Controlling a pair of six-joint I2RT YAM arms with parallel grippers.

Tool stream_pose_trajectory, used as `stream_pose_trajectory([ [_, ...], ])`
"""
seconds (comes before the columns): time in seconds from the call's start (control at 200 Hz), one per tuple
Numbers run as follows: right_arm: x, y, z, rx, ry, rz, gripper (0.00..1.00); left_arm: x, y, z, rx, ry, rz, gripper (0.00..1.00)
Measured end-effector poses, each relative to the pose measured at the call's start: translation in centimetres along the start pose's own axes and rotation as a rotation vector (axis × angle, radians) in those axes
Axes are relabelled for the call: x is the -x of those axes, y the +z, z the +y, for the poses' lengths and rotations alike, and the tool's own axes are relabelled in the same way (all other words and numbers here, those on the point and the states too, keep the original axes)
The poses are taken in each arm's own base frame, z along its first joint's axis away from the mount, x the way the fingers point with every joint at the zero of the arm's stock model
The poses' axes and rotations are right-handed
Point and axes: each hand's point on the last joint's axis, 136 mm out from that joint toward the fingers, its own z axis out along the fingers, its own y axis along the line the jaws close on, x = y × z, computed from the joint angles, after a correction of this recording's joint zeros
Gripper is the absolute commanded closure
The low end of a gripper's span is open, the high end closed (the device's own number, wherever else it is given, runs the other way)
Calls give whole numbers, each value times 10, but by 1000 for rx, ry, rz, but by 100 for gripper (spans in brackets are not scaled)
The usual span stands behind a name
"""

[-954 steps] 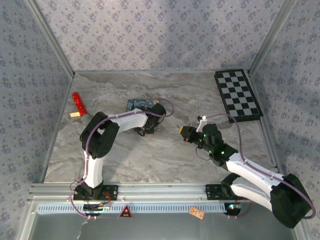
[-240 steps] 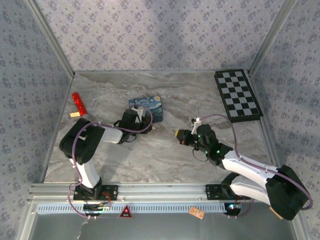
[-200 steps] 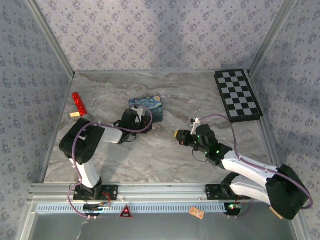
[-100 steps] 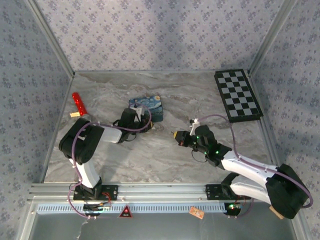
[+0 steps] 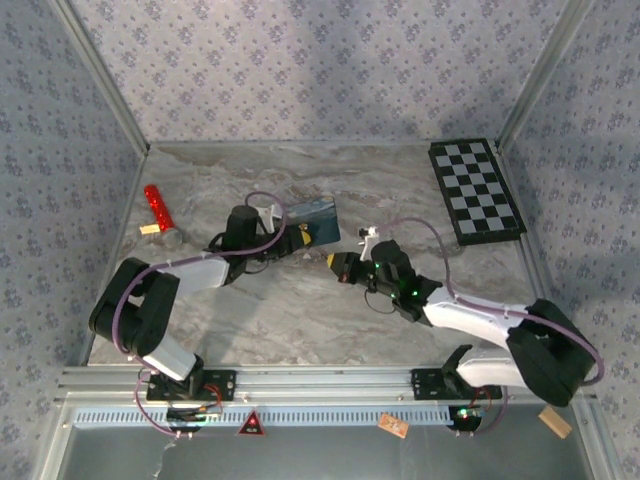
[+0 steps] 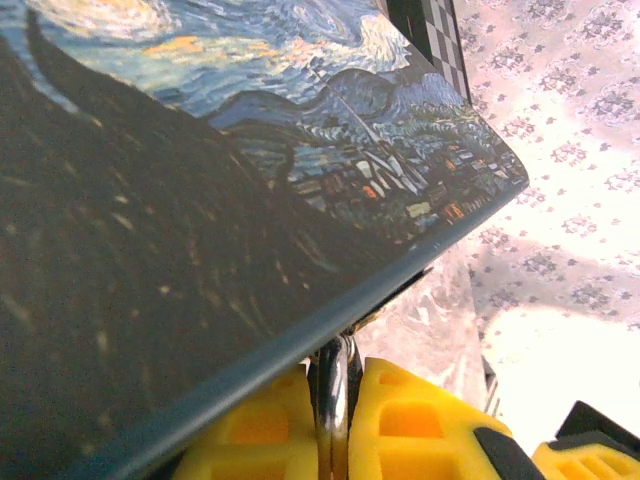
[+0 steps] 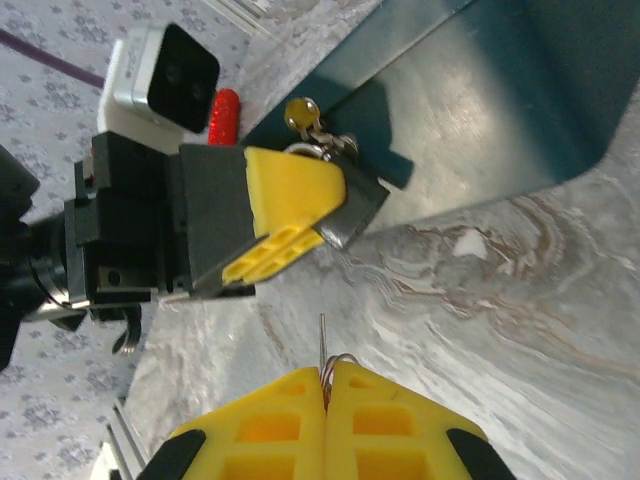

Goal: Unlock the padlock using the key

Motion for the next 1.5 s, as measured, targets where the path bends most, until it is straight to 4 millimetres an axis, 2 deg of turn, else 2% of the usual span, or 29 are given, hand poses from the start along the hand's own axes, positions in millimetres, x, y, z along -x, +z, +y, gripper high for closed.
stream_pose_trajectory([
  [0.24,4,28,-7,22,45,-14,100,2,-6,-1,-32,-106,24,100],
  [0.415,15,32,-5,75,81,-44,100,5,-11,-1,-51,-160,38,100],
  [0.6,19,35,3,129,115,-55,100,10,-14,1,-58,-184,32,100],
  [0.73,18,44,-5,152,184,-61,100,12,-15,2,-57,-187,28,100],
  [0.925,4,58,-26,153,280,-37,100,13,-16,2,-57,-189,26,100],
  [1.134,9,60,-16,232,312,-59,100,14,-16,2,-58,-189,25,100],
  [1.349,3,63,-21,259,342,-53,100,15,-17,3,-59,-197,21,100],
  [1.499,6,60,-16,286,335,-61,100,16,-17,2,-62,-201,17,100],
])
